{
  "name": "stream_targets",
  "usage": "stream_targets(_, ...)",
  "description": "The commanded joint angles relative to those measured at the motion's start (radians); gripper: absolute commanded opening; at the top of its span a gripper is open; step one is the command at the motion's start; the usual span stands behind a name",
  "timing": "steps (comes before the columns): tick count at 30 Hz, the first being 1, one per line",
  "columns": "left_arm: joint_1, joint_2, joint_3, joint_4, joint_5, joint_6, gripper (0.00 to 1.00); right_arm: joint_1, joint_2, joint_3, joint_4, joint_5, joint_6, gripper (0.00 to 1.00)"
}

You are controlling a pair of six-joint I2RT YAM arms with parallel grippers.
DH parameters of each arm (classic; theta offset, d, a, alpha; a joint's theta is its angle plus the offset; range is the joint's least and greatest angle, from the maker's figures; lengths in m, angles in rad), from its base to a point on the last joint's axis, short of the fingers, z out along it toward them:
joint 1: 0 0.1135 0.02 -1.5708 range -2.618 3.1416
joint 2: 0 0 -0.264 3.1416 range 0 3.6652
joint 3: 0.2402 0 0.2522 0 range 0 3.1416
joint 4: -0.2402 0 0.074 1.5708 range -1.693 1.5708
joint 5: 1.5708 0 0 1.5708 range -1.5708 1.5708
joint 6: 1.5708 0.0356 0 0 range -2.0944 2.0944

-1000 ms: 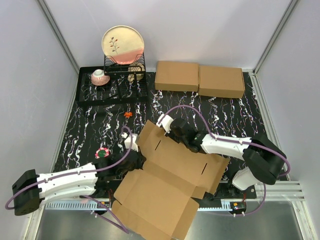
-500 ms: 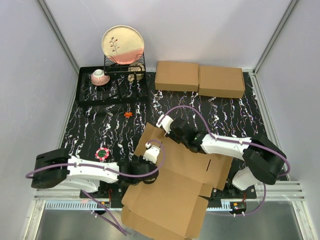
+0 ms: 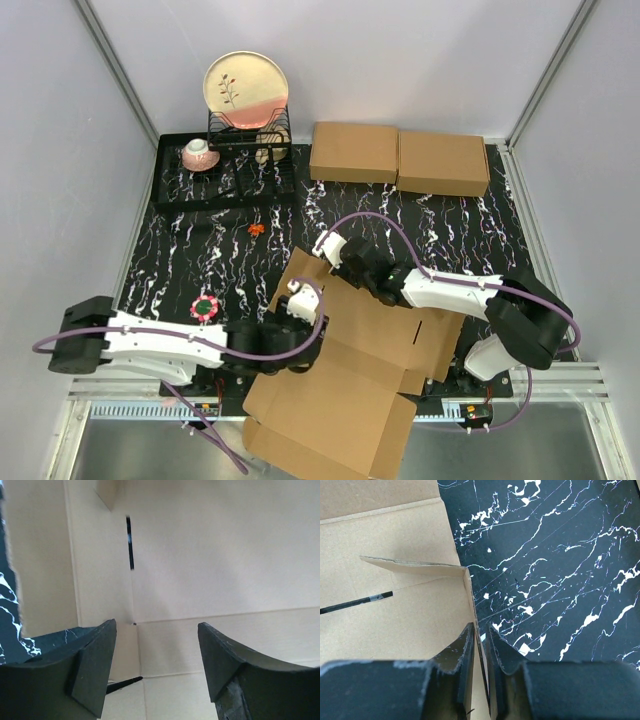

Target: Fold the paper box

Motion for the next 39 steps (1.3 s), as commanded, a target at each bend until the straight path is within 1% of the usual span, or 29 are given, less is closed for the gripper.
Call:
stream_targets(1,-0.003,-0.153,0.072,-0.076,-0.125,-0.005,0.72,0.014,-0.025,0.034,0.004,0.027,0.011,0.19)
stream_targets(4,-0.003,-0.261,0.098,-0.14,-0.194,-0.009,0.74,0.019,-0.034,0.027,0.013,0.048,0.005,0.18)
stream_targets(5,-0.004,-0.29,0.101,-0.169,-0.24,-0.018,0.77,0.023,-0.042,0.024,0.018,0.057,-0.001,0.18)
stream_targets(6,-0.003,-0.354,0.101,-0.174,-0.265,-0.028,0.79,0.025,-0.046,0.016,0.025,0.068,-0.012,0.18)
stream_targets(7,0.002,-0.387,0.093,-0.177,-0.289,-0.032,0.8,0.027,-0.051,0.014,0.036,0.076,-0.02,0.18)
stream_targets(8,0.007,-0.417,0.089,-0.195,-0.343,-0.043,0.85,0.031,-0.057,0.013,0.038,0.084,-0.027,0.18)
stream_targets(9,0.016,-0.468,0.081,-0.199,-0.363,-0.055,0.87,0.034,-0.06,0.01,0.044,0.102,-0.046,0.17)
stream_targets(11,0.078,-0.503,0.058,-0.208,-0.366,-0.057,0.88,0.042,-0.078,0.001,0.057,0.126,-0.069,0.16)
stream_targets(12,0.109,-0.522,0.052,-0.208,-0.353,-0.055,0.88,0.056,-0.085,-0.009,0.076,0.166,-0.098,0.16)
stream_targets(13,0.178,-0.523,0.041,-0.214,-0.339,-0.063,0.88,0.063,-0.101,-0.015,0.088,0.191,-0.115,0.16)
stream_targets(15,0.25,-0.526,0.032,-0.217,-0.282,-0.078,0.88,0.091,-0.117,-0.032,0.122,0.256,-0.167,0.16)
stream_targets(16,0.311,-0.526,0.021,-0.213,-0.264,-0.084,0.89,0.103,-0.131,-0.039,0.134,0.28,-0.187,0.15)
stream_targets(19,0.394,-0.526,-0.009,-0.138,-0.196,-0.052,0.88,0.141,-0.151,-0.058,0.183,0.36,-0.267,0.15)
stream_targets(20,0.405,-0.523,-0.016,-0.089,-0.17,-0.042,0.88,0.151,-0.154,-0.068,0.198,0.395,-0.315,0.15)
stream_targets(23,0.43,-0.485,-0.016,-0.026,-0.155,-0.02,0.89,0.18,-0.167,-0.078,0.26,0.455,-0.415,0.15)
stream_targets(24,0.438,-0.474,-0.008,-0.01,-0.153,-0.002,0.89,0.186,-0.171,-0.076,0.283,0.464,-0.438,0.15)
stream_targets(29,0.465,-0.424,-0.003,0.083,-0.136,0.04,0.89,0.204,-0.212,-0.067,0.291,0.478,-0.563,0.15)
stream_targets(31,0.491,-0.421,-0.011,0.112,-0.118,0.041,0.89,0.209,-0.241,-0.065,0.289,0.478,-0.598,0.15)
stream_targets(34,0.525,-0.43,-0.029,0.157,-0.104,0.041,0.89,0.217,-0.263,-0.058,0.314,0.489,-0.736,0.15)
stream_targets(36,0.546,-0.442,-0.048,0.179,-0.104,0.043,0.89,0.221,-0.272,-0.053,0.332,0.498,-0.796,0.15)
stream_targets(37,0.55,-0.447,-0.054,0.2,-0.108,0.043,0.89,0.224,-0.272,-0.053,0.346,0.505,-0.858,0.15)
stream_targets(39,0.566,-0.454,-0.068,0.217,-0.11,0.04,0.89,0.231,-0.26,-0.059,0.413,0.518,-0.931,0.15)
